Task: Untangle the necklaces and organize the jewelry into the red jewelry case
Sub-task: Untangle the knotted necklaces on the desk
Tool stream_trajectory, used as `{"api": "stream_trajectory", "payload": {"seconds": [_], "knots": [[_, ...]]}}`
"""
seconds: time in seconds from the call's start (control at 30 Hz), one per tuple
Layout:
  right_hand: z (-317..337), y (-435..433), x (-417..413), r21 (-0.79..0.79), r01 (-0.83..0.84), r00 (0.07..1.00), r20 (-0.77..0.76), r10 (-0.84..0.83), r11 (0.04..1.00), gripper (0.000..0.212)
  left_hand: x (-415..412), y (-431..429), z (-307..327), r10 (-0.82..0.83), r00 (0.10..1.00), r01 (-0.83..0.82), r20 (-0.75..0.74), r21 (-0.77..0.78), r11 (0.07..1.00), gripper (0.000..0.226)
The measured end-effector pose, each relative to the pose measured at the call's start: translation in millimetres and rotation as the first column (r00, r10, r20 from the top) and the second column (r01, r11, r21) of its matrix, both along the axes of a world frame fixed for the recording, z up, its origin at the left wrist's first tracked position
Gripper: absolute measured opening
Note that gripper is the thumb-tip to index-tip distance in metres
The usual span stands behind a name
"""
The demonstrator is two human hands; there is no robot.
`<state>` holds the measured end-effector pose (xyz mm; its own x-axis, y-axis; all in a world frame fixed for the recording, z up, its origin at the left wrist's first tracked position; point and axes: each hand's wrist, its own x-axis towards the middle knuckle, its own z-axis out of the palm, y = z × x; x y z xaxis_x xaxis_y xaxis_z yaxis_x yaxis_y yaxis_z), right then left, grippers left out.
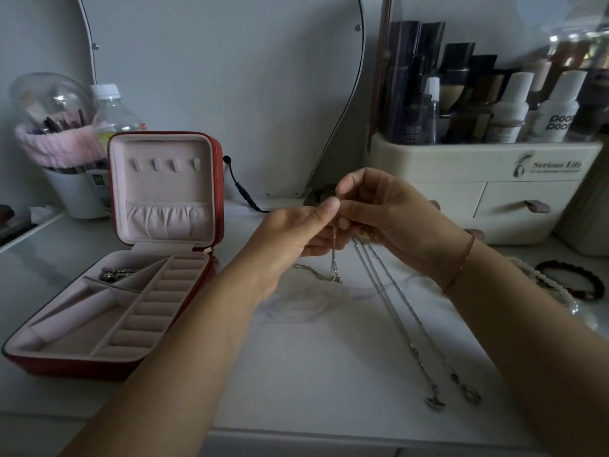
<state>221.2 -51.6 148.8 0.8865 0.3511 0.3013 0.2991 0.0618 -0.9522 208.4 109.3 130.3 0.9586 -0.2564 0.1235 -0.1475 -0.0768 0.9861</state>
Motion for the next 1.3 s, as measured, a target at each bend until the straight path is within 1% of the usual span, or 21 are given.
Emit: {"api": "stream_trajectory", "payload": {"seconds": [0.07,0.17,0.3,0.37,0.43,0.5,0.6,0.73,0.8,0.87,1.0,1.13,1.3], "knots": [[1.1,-0.7,0.3,0.019,0.017,1.0,0.007,-0.017,1.0,0.013,-0.5,-0.4,0.2,0.017,1.0,-0.018,-0.009,-0.034,0.999,0.033],[2.3,-2.2,1.1,-0.058,0.095,0.993,0.075,-0.09,0.994,0.017,1.7,1.4,-1.0,0.065,0.998,-0.066,-0.016,-0.068,0.996,0.015],[2.1,0.4,-0.7,-0.194,0.165,0.982,0.124,-0.142,0.967,0.014,5.5,1.3,-3.8,0.15,0.988,-0.147,0.047,-0.064,0.987,0.011],[0.8,0.6,-0.9,-0.32,0.217,0.973,0.152,-0.176,0.922,0.01,7.6,2.3,-5.1,0.233,0.968,-0.226,0.091,-0.08,0.971,0.009],[-0.8,-0.3,-0.1,-0.39,0.257,0.964,0.16,-0.21,0.884,0.008,8.6,4.2,-4.9,0.287,0.951,-0.275,0.114,-0.112,0.955,0.007],[-1.2,-0.7,0.6,-0.393,0.28,0.96,0.145,-0.241,0.876,0.008,8.1,4.4,-3.8,0.285,0.952,-0.27,0.112,-0.13,0.954,0.006],[1.7,0.2,-1.1,-0.388,0.293,0.956,0.124,-0.265,0.874,0.008,7.0,1.5,-2.3,0.239,0.969,-0.227,0.071,-0.14,0.964,0.012],[5.9,1.5,-4.9,-0.32,0.247,0.969,0.066,-0.238,0.915,0.011,6.0,-0.6,-0.3,0.094,0.996,-0.092,-0.003,-0.232,0.968,0.017],[7.1,2.3,-6.1,-0.278,0.232,0.972,0.033,-0.233,0.932,0.011,5.7,-0.4,-0.1,0.059,0.998,-0.061,-0.014,-0.259,0.964,0.018],[7.1,2.3,-5.8,-0.256,0.232,0.972,0.018,-0.235,0.938,0.01,6.4,0.0,-0.6,0.067,0.997,-0.072,-0.028,-0.278,0.958,0.017],[6.5,1.4,-4.6,-0.273,0.228,0.973,0.02,-0.231,0.935,0.011,9.0,1.3,-1.7,0.106,0.994,-0.11,-0.028,-0.311,0.944,0.016],[5.3,0.2,-3.5,-0.288,0.22,0.974,0.022,-0.223,0.932,0.006,8.7,2.5,-0.5,0.1,0.995,-0.096,-0.009,-0.377,0.921,0.012],[6.3,0.1,-4.2,-0.204,0.183,0.979,-0.05,-0.197,0.962,0.005,8.2,1.8,0.9,0.076,0.996,-0.085,-0.039,-0.428,0.9,0.011]]}}
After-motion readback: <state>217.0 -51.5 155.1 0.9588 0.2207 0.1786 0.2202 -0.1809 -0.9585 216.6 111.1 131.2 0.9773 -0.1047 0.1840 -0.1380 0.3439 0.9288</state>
